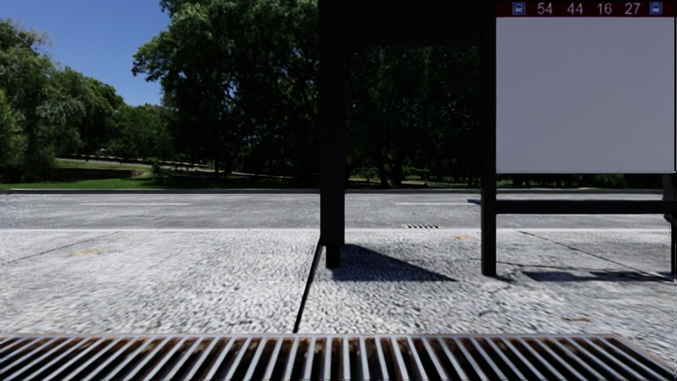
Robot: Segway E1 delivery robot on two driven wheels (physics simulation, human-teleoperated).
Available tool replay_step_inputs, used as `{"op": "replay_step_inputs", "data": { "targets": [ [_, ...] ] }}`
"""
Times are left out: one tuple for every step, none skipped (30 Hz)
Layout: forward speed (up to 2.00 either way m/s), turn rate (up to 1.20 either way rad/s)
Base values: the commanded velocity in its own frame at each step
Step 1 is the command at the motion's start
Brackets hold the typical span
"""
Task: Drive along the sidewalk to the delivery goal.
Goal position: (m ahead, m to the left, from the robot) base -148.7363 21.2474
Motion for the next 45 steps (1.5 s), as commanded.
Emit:
{"op": "replay_step_inputs", "data": {
  "targets": [
    [1.02, 0.66],
    [1.13, 0.66],
    [1.22, 0.66],
    [1.22, 0.66],
    [1.33, 0.67],
    [1.43, 0.67],
    [1.47, 0.67],
    [1.47, 0.67],
    [1.48, 0.67],
    [1.48, 0.67],
    [1.48, 0.69],
    [1.48, 0.69],
    [1.48, 0.73],
    [1.48, 0.75],
    [1.45, 0.77],
    [1.45, 0.77],
    [1.42, 0.79],
    [1.41, 0.80],
    [1.40, 0.82],
    [1.39, 0.84],
    [1.39, 0.84],
    [1.39, 0.89],
    [1.39, 0.91],
    [1.39, 0.92],
    [1.39, 0.92],
    [1.39, 0.93],
    [1.39, 0.93],
    [1.43, 0.93],
    [1.43, 0.93],
    [1.53, 0.93],
    [2.00, 0.93],
    [2.00, 0.93],
    [2.00, 0.93],
    [2.00, 0.93],
    [2.00, 0.93],
    [2.00, 0.93],
    [2.00, 0.93],
    [2.00, 0.93],
    [2.00, 0.93],
    [2.00, 0.93],
    [2.00, 0.93],
    [2.00, 0.93],
    [2.00, 0.93],
    [2.00, 0.89],
    [2.00, 0.89]
  ]
}}
